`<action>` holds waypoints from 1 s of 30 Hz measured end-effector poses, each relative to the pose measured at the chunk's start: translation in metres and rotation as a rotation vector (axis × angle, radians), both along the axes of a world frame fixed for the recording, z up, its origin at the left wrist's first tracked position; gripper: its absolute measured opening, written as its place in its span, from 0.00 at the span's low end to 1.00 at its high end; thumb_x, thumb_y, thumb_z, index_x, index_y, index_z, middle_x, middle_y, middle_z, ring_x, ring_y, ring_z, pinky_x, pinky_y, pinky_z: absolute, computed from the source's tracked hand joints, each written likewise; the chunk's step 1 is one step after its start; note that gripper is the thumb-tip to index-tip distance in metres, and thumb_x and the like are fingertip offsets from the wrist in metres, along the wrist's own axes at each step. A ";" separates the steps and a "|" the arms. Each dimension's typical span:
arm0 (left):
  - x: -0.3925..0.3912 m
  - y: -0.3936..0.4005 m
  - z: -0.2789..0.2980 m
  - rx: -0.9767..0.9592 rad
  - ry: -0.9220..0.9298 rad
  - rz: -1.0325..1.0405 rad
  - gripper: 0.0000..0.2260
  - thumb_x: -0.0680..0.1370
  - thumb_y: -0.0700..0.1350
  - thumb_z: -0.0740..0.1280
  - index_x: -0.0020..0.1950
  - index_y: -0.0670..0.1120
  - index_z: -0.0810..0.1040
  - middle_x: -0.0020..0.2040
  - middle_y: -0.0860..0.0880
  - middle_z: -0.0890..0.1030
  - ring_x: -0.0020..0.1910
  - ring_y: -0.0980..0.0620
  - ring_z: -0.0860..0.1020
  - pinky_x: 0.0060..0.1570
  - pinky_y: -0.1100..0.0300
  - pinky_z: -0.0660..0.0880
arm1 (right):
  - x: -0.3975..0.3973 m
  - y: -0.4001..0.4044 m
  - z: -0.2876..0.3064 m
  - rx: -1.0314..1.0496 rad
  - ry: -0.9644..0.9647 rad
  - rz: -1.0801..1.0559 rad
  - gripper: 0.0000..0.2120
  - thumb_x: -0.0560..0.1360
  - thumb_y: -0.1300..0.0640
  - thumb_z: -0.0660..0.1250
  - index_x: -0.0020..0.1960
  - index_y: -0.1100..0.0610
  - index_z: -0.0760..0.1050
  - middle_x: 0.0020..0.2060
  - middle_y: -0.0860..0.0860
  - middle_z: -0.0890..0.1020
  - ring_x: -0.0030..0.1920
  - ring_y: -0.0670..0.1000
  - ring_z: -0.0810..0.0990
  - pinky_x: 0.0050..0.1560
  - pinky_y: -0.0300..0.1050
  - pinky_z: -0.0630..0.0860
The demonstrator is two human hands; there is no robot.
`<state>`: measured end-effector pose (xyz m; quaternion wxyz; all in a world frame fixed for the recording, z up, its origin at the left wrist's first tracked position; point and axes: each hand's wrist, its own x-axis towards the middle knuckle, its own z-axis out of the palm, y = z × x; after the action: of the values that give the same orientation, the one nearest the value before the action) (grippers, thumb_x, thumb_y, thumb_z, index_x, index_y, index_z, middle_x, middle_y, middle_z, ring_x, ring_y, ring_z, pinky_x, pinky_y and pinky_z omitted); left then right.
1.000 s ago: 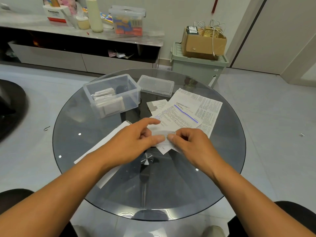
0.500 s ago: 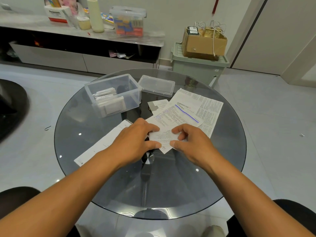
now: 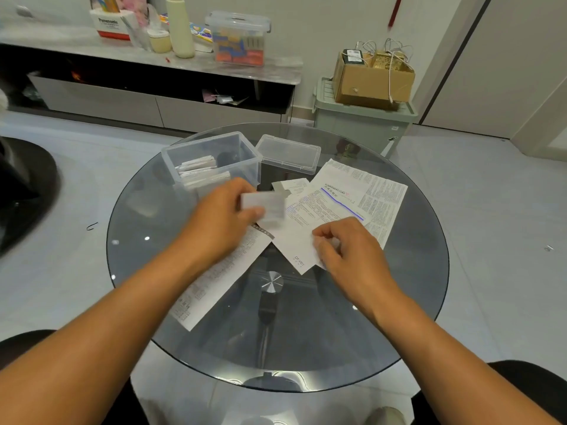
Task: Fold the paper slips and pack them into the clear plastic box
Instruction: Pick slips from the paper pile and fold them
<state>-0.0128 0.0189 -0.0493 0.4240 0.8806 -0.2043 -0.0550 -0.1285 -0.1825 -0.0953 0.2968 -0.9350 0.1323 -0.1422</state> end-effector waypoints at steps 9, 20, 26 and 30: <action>0.031 0.076 -0.011 0.266 0.140 0.262 0.03 0.81 0.45 0.68 0.51 0.48 0.75 0.40 0.45 0.84 0.40 0.44 0.84 0.47 0.49 0.79 | 0.006 0.059 0.002 -0.302 0.095 0.674 0.23 0.84 0.42 0.53 0.75 0.46 0.71 0.75 0.46 0.71 0.76 0.49 0.66 0.76 0.52 0.60; -0.008 0.067 0.001 0.165 -0.251 0.003 0.05 0.80 0.52 0.69 0.53 0.56 0.75 0.42 0.55 0.77 0.40 0.55 0.76 0.39 0.58 0.73 | 0.008 0.016 0.023 -0.142 0.180 0.545 0.17 0.81 0.37 0.60 0.50 0.47 0.80 0.51 0.42 0.81 0.54 0.46 0.79 0.54 0.52 0.77; -0.035 0.040 -0.017 0.148 0.068 -0.322 0.22 0.76 0.51 0.75 0.67 0.63 0.74 0.58 0.65 0.74 0.52 0.65 0.76 0.47 0.69 0.73 | -0.004 0.007 0.024 0.005 0.201 0.496 0.07 0.82 0.46 0.65 0.55 0.44 0.81 0.55 0.36 0.81 0.58 0.44 0.79 0.59 0.52 0.79; -0.036 0.025 -0.018 0.258 0.014 -0.417 0.31 0.73 0.53 0.77 0.74 0.61 0.68 0.75 0.62 0.63 0.64 0.61 0.71 0.62 0.64 0.70 | -0.009 0.008 0.023 0.042 0.209 0.489 0.10 0.82 0.55 0.65 0.57 0.41 0.81 0.58 0.35 0.80 0.60 0.45 0.78 0.61 0.50 0.78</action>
<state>-0.0492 0.0434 -0.0674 0.2888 0.8659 -0.3701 -0.1731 -0.1375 -0.1749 -0.0728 0.3266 -0.9423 -0.0646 0.0337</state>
